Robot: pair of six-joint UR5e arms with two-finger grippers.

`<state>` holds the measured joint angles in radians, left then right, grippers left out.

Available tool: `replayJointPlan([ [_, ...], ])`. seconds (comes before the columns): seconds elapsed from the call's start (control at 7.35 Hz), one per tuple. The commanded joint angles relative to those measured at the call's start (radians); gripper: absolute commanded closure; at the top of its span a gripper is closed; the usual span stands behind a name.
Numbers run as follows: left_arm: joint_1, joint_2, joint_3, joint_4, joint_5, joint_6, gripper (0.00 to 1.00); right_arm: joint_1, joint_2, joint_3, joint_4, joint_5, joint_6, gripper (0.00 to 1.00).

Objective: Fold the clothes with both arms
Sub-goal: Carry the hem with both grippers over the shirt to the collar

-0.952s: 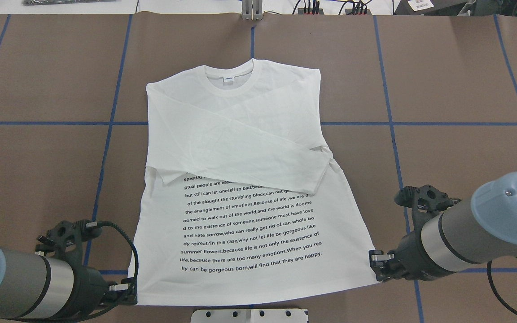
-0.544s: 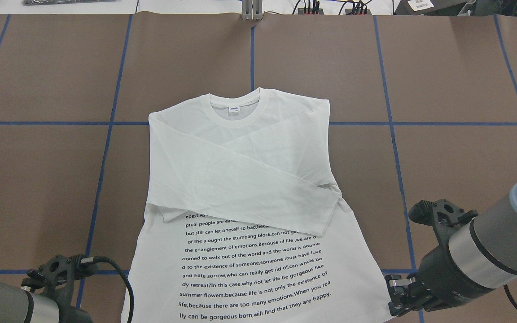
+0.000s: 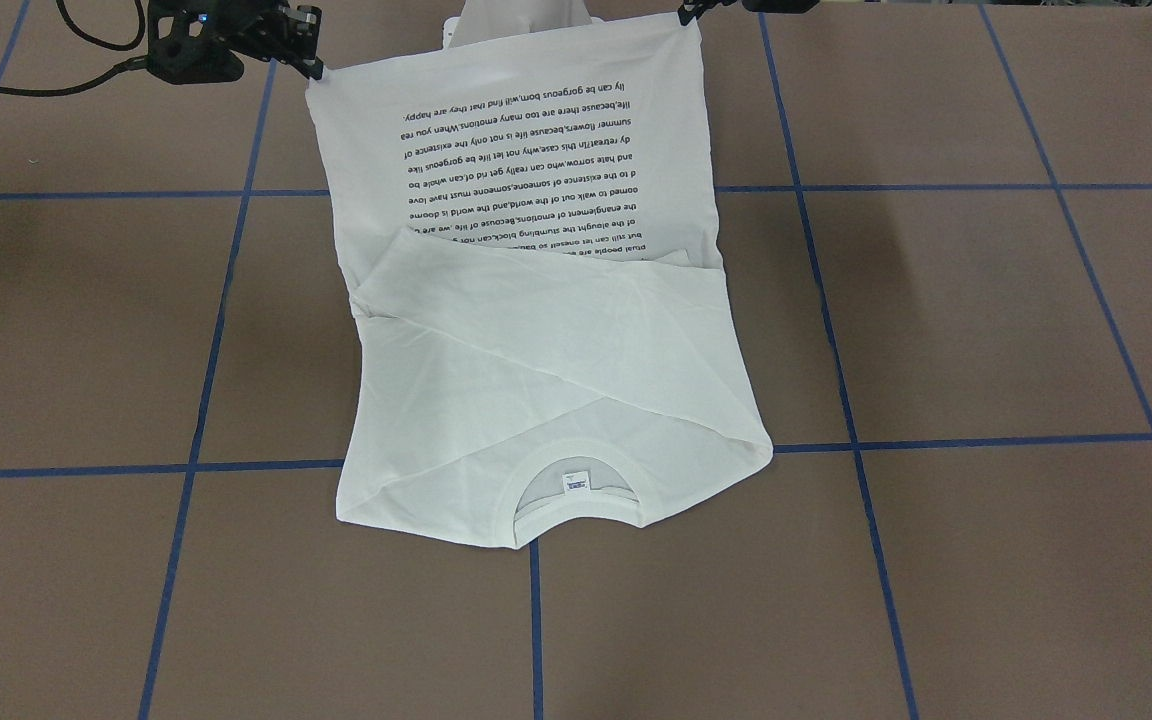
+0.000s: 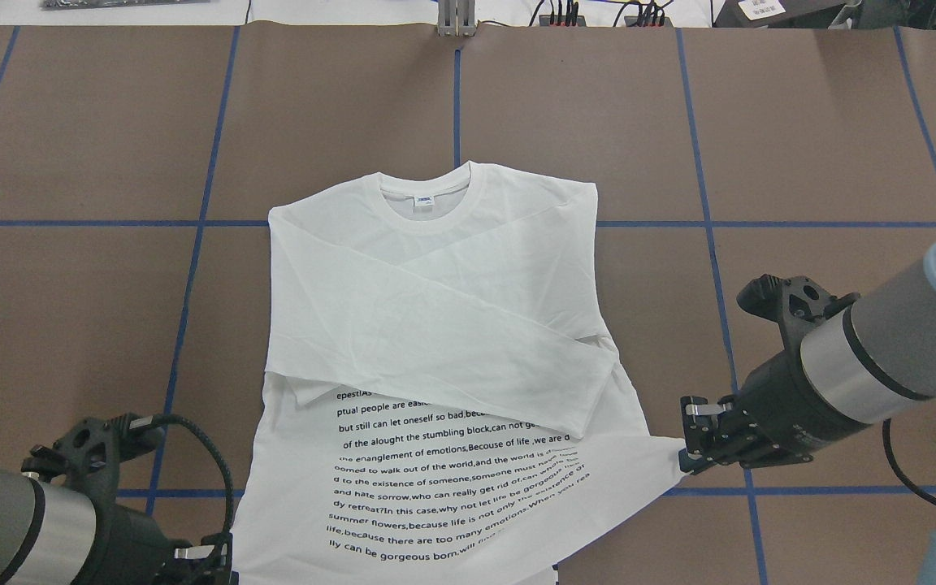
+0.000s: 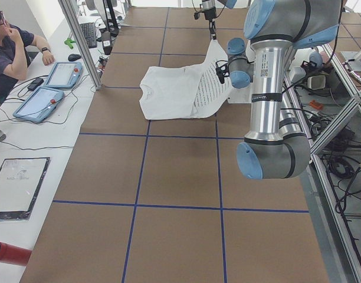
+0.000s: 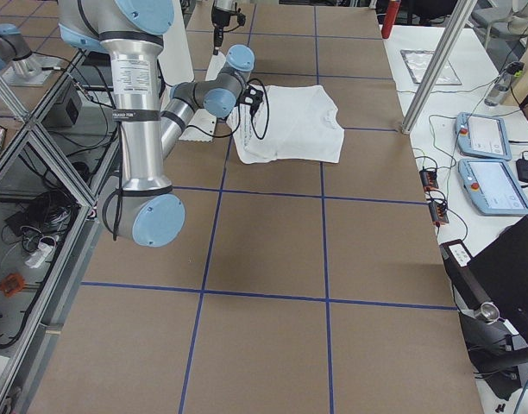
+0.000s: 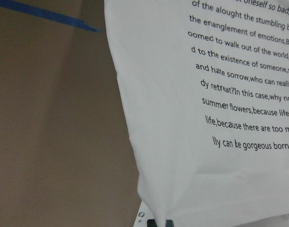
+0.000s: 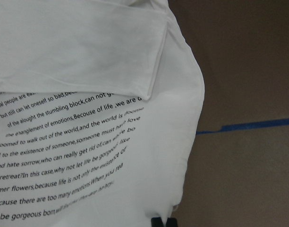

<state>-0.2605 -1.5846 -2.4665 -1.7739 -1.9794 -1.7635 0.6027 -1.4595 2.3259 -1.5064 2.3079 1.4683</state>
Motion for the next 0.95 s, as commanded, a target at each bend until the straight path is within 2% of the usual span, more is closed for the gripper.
replayJointPlan([
  [0.0, -0.220, -0.056, 0.056, 0.001, -0.109, 0.060, 1.00, 0.112, 0.080, -0.083, 0.000, -0.001, 0.000, 1.00],
  [0.27, -0.327, -0.154, 0.211, 0.001, -0.119, 0.091, 1.00, 0.234, 0.137, -0.150, 0.000, 0.010, 0.000, 1.00],
  [0.41, -0.386, -0.210, 0.257, 0.014, -0.121, 0.091, 1.00, 0.264, 0.210, -0.231, 0.000, 0.007, -0.002, 1.00],
  [0.54, -0.434, -0.233, 0.296, 0.036, -0.119, 0.113, 1.00, 0.281, 0.266, -0.308, 0.000, 0.004, -0.023, 1.00],
  [0.82, -0.505, -0.251, 0.361, 0.036, -0.127, 0.208, 1.00, 0.282, 0.319, -0.394, 0.005, -0.005, -0.121, 1.00],
])
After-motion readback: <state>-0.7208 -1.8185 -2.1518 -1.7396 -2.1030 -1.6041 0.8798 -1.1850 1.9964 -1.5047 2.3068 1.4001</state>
